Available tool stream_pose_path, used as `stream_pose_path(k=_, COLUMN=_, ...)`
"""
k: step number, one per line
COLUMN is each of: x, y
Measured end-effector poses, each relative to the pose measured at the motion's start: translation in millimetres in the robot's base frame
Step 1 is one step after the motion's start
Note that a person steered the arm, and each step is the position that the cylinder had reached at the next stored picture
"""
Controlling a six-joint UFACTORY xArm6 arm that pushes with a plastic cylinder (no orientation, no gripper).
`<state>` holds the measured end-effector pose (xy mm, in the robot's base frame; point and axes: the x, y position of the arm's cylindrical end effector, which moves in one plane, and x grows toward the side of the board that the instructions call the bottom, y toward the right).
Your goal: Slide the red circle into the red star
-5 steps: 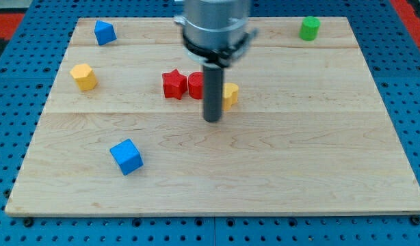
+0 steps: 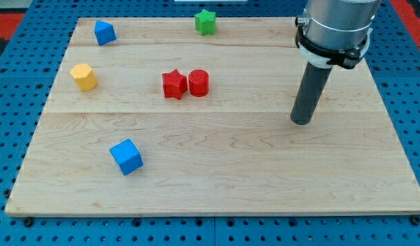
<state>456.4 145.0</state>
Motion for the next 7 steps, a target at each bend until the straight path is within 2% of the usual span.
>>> stream_pose_path(k=1, x=-69, y=-24)
stream_pose_path(k=2, x=-104, y=-61)
stream_pose_path(k=6, x=-103, y=-77)
stream_pose_path(k=7, x=-103, y=-140)
